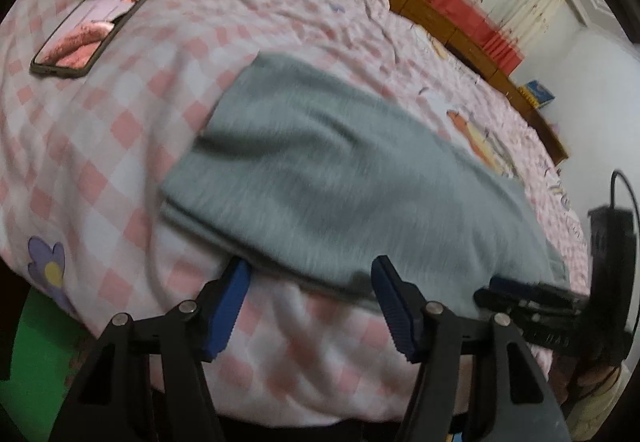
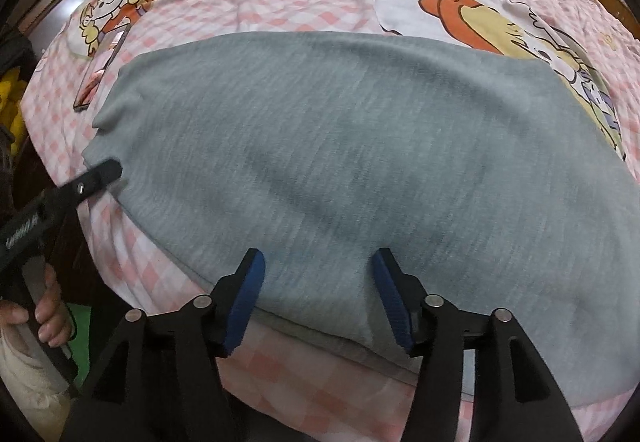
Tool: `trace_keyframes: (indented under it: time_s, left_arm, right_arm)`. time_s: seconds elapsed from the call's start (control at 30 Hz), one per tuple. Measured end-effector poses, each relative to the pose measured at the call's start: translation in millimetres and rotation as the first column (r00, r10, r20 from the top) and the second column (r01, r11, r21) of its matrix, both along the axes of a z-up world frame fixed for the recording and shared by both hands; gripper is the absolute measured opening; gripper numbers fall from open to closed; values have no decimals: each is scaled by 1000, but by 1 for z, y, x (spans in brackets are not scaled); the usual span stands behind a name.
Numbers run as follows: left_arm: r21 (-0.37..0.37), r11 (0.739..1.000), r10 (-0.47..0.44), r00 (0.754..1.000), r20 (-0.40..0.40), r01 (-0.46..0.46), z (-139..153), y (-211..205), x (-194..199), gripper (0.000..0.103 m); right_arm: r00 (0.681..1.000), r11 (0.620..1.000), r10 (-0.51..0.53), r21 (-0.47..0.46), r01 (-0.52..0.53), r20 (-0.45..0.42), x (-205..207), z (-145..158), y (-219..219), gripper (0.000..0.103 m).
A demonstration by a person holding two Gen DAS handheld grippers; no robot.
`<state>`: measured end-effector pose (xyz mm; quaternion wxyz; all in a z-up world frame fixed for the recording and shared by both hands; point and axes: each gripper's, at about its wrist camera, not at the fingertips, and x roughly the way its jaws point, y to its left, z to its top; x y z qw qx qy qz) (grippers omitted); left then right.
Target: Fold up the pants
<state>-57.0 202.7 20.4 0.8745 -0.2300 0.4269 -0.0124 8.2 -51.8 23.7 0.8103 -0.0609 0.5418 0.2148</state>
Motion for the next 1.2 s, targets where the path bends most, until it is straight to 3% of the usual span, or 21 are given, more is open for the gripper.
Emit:
trace_keyframes:
  time_s: [0.1,0.2,0.43,0.57,0.6,0.63,0.67,0.77,0.9,1.2]
  left_arm:
    - [9,998,59,997,40,-59,3,6,4,62]
    - [33,992,119,993,6,-120,-2,11,13,48]
    - [-26,980,197,979,55,-196,-10,21,12,45]
    - [-102,962,260,962,86,-251,-14,29,22,45]
    - [-109,960,268,960,84,-259,-14,30,23,43]
    - [-103,958,275,957,86,-266,-12,30,22,31]
    - [-96,960,273,958,90,-264,-11,31,22,20]
    - [-102,960,269,958,95,-260,-4,37,16,7]
    - [-140,963,250,955,161,-229,19,40,6,5]
    - [-48,999,9,942,337,7,98,-15,14,5]
  right_arm:
    - [1000,1000,5,1,-5,3,0,-1,1,62]
    - [1000,1000,10,3,-10,6,0,-1,1,63]
    - [1000,1000,14,7,-14,17,-2,-2,4,68]
    - [1000,1000,12,21,-12,13,-1,-1,3,68]
    - [1000,1000,9,30,-9,12,-1,-1,1,68]
    - [1000,999,5,37,-6,12,-1,0,0,68]
    - [1000,999,0,48,-1,11,-1,1,-1,68]
    - [1000,998,-6,67,5,11,-3,6,-5,65]
    - [999,994,-33,100,32,6,-5,15,-17,60]
    - [985,974,-149,184,131,88,-19,49,-72,60]
